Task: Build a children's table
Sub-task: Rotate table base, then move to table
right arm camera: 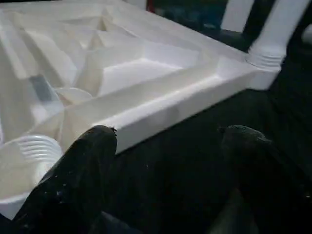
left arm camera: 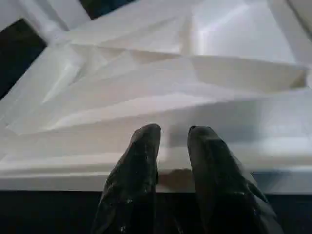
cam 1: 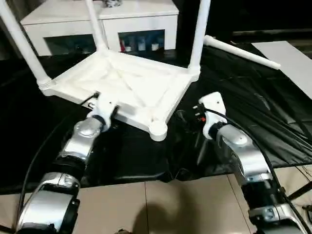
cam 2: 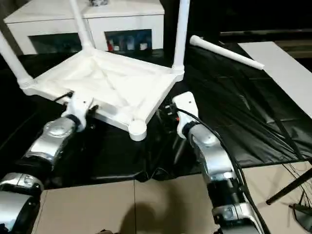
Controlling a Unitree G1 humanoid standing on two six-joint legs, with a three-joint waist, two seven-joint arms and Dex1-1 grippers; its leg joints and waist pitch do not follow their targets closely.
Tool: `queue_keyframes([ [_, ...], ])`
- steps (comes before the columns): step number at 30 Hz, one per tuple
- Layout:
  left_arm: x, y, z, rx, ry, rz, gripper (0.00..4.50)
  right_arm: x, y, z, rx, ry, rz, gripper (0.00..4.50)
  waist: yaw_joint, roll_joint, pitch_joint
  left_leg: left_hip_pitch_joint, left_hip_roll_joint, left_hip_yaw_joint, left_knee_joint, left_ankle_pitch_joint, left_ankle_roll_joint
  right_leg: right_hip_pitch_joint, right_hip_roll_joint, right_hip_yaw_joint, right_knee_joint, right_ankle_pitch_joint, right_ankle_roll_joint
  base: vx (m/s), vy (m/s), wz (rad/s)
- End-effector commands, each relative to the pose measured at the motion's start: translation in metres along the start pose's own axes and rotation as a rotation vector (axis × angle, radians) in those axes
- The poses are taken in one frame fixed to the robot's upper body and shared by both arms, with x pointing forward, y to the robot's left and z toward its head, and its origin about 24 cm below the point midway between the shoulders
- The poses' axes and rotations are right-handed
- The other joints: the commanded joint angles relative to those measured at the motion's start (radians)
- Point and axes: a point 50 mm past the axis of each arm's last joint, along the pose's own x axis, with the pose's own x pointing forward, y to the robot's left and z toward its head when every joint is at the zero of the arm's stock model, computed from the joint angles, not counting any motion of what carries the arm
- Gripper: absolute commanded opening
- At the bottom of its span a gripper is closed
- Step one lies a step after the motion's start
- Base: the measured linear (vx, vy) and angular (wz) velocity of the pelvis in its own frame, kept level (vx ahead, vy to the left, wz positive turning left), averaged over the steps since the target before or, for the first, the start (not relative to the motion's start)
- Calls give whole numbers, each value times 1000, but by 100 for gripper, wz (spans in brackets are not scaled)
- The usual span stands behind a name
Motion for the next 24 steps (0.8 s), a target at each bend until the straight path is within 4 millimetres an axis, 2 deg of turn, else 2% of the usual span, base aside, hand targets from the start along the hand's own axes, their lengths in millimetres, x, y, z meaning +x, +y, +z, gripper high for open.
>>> queue_keyframes([
  [1,-5,2,10,-133,-80,8,124,-3,1,6,30,-32,-33,385,2,-3,-79,18,7,0,-62,-212,1,50,-43,23,-59,-83,-238,0,0,0],
  [2,-5,2,10,-133,-80,8,124,-3,1,6,30,-32,-33,385,1,-1,-77,18,6,1,-63,-219,8,46,-39,22,-64,-103,-235,0,0,0],
  [3,-12,-1,16,-222,-133,23,124,-5,2,9,17,-53,-52,385,0,-1,-77,19,4,1,-63,-228,8,45,-38,22,-64,-115,-230,0,0,0],
  [4,-29,-5,22,-292,-210,52,124,-10,5,12,2,-99,-72,385,2,-36,-75,15,11,3,-66,-221,18,49,-44,23,-66,-120,-234,0,0,0],
  [5,-36,-7,24,-305,-235,70,124,-11,7,12,-2,-110,-79,385,7,-53,-76,10,17,2,-66,-198,24,58,-51,24,-56,-107,-241,0,0,0],
  [6,-36,-7,24,-305,-235,70,124,-11,7,12,-2,-110,-79,385,11,-29,-71,8,20,3,-70,-183,40,47,-52,24,-62,-127,-226,0,0,0],
  [7,-49,-10,25,-310,-273,109,124,-13,9,11,4,-121,-87,385,7,-31,-70,18,15,8,-66,-226,34,33,-41,24,-70,-179,-212,0,0,0],
  [8,-54,-11,25,-303,-280,123,124,-14,10,10,12,-120,-88,385,11,-55,-70,5,16,2,-72,-226,27,49,-48,23,-63,-209,-186,0,0,0],
  [9,-56,-13,25,-300,-278,128,124,-13,11,9,14,-116,-86,385,14,-47,-68,11,16,3,-74,-232,23,40,-46,24,-70,-229,-172,0,0,0],
  [10,-65,-18,23,-289,-264,146,124,-12,14,4,21,-98,-76,385,15,-59,-66,18,22,1,-77,-263,13,34,-45,25,-68,-261,-157,0,0,0],
  [11,-68,-19,22,-290,-257,148,124,-12,15,3,23,-92,-75,385,14,-57,-61,16,21,0,-81,-281,7,33,-44,24,-75,-285,-148,0,0,0],
  [12,-68,-19,22,-290,-257,148,124,-12,15,3,23,-92,-75,385,15,-57,-58,25,19,2,-81,-323,-10,22,-39,26,-83,-319,-127,0,0,0],
  [13,-71,-20,22,-295,-251,172,124,-11,18,1,27,-82,-54,385,15,-80,-58,24,19,1,-83,-330,-22,23,-32,24,-83,-318,-110,0,0,0],
  [14,-71,-20,22,-295,-251,172,124,-11,18,1,27,-82,-54,385,22,-67,-58,32,23,-8,-86,-343,-52,20,-20,18,-78,-289,-103,0,0,0],
  [15,-74,-19,22,-297,-247,191,124,-10,21,0,37,-80,-33,385,24,-80,-53,3,16,-32,-102,-352,-33,42,-26,-8,-62,-259,-111,0,0,0],
  [16,-77,-19,23,-302,-238,214,124,-9,23,0,45,-80,-22,385,17,-68,-54,-18,23,-80,-121,-391,-10,62,-21,-43,-49,-188,-128,-20,-23,24],
  [17,-78,-17,23,-300,-222,237,124,-8,25,-2,47,-75,-11,385,17,-43,-61,3,39,-105,-123,-418,5,54,-8,-57,-43,-147,-148,-2,-63,47],
  [18,-78,-17,23,-300,-222,237,124,-8,25,-2,47,-75,-11,385,-9,-34,-59,15,74,-178,-142,-431,62,44,7,-75,1,-112,-209,-2,-63,47],
  [19,-79,-16,22,-294,-203,255,124,-7,25,-3,48,-68,-5,385,-22,-29,-56,31,86,-233,-154,-439,133,26,21,-79,43,-160,-269,13,-108,53],
  [20,-79,-16,22,-294,-203,255,124,-7,25,-3,48,-68,-5,385,-24,-30,-56,34,66,-266,-151,-407,200,20,19,-72,61,-192,-310,0,-153,55],
  [21,-81,-14,23,-287,-194,267,124,-7,27,-4,49,-64,-3,385,-20,-32,-54,22,45,-277,-156,-399,208,26,18,-66,62,-194,-336,0,-153,55],
  [22,-82,-13,24,-287,-184,275,124,-6,26,-5,52,-60,-5,385,-12,-51,-51,-10,-9,-287,-158,-384,200,52,5,-54,37,-219,-396,-9,-200,56],
  [23,-84,-12,25,-297,-175,282,124,-5,25,-6,64,-53,-14,385,-5,-68,-56,-37,-65,-278,-125,-383,145,76,-13,-47,-9,-286,-461,-45,-225,53],
  [24,-84,-12,25,-299,-174,283,124,-5,25,-6,65,-52,-15,385,-5,-68,-56,-37,-65,-278,-125,-383,145,76,-13,-47,-9,-286,-461,-45,-225,53],
])
